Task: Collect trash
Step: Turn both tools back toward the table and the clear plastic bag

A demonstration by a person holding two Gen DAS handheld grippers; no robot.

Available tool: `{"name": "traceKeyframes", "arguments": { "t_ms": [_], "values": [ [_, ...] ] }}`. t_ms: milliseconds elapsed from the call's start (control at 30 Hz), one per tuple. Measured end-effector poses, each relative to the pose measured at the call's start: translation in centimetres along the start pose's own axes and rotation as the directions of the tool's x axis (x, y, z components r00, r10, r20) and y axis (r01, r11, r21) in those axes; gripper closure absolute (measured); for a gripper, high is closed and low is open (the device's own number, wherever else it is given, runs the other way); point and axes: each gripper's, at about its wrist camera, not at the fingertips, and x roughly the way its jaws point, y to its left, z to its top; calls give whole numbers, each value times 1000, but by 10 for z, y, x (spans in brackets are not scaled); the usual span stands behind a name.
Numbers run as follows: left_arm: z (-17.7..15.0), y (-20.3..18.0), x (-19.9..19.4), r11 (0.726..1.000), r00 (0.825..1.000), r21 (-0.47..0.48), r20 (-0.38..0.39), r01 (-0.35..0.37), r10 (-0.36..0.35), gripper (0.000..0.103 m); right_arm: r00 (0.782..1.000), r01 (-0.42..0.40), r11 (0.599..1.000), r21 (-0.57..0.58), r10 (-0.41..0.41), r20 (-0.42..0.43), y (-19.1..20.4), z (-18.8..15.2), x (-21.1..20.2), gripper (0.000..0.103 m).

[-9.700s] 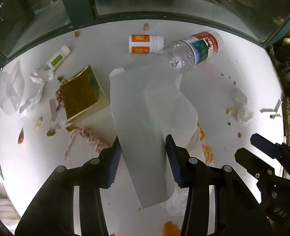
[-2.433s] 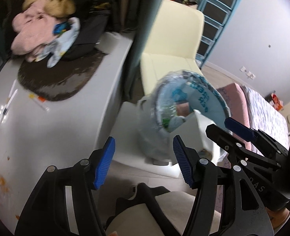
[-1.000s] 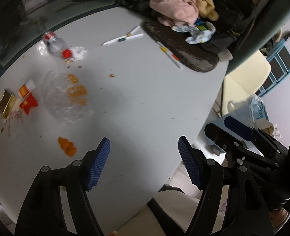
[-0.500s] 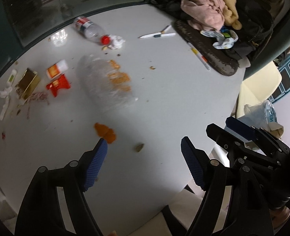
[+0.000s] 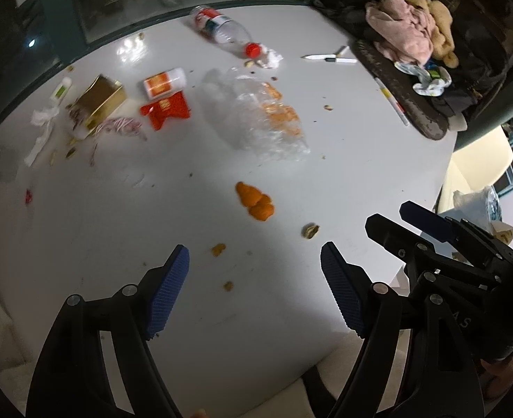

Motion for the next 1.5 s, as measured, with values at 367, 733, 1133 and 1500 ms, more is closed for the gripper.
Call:
{"name": "traceKeyframes", "arguments": {
  "t_ms": [367,733,1133,1500],
  "values": [
    [-20,32,-2,991,998,-124,19,-53,55,22,997,-67,990,-127,60,-58,28,5,21,51],
    [-23,39,24,958,995,-267,-22,-102,100,21,978,-137,964,-227,96,-185,25,18,63,51],
    [29,33,34,940,988,-306,-15,-150,153,19,975,-155,946,-285,101,-196,10,72,77,40],
    [68,38,51,904,981,-384,-23,-187,193,18,969,-192,918,-347,123,-213,3,121,101,39]
  ]
}}
